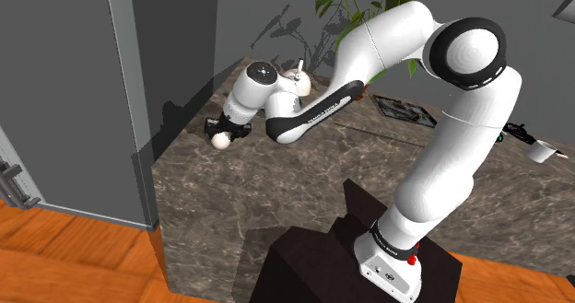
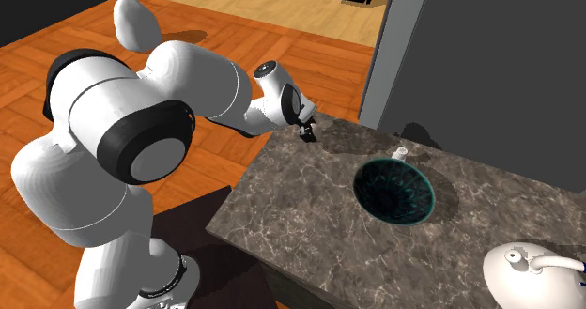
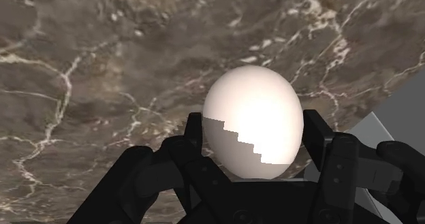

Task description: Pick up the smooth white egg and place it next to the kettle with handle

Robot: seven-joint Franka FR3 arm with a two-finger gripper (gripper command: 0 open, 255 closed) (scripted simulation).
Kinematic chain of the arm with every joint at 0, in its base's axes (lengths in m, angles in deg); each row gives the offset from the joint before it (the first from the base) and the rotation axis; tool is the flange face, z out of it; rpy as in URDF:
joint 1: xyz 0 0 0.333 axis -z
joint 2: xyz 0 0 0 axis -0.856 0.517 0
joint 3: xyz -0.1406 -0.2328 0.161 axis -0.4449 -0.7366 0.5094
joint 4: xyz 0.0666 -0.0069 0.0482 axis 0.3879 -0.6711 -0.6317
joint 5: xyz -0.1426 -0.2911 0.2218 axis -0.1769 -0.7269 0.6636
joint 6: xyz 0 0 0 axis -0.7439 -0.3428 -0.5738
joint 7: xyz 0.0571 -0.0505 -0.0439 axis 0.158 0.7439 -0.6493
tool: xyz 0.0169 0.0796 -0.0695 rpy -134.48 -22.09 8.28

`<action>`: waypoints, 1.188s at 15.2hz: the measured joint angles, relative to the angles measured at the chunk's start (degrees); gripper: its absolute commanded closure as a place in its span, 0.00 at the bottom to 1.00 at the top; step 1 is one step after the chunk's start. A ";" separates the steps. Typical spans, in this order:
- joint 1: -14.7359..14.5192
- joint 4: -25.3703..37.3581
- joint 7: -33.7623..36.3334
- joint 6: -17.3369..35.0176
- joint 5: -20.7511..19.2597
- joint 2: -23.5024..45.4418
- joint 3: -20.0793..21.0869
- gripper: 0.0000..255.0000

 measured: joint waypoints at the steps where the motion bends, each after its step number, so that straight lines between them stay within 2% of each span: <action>1: 0.00 0.00 0.01 -0.01 -0.01 0.00 -0.01 1.00; 6: 0.15 -0.02 -0.45 -0.14 0.55 -0.27 0.21 1.00; 18: 3.51 0.19 -13.07 -3.77 15.95 -7.88 4.70 1.00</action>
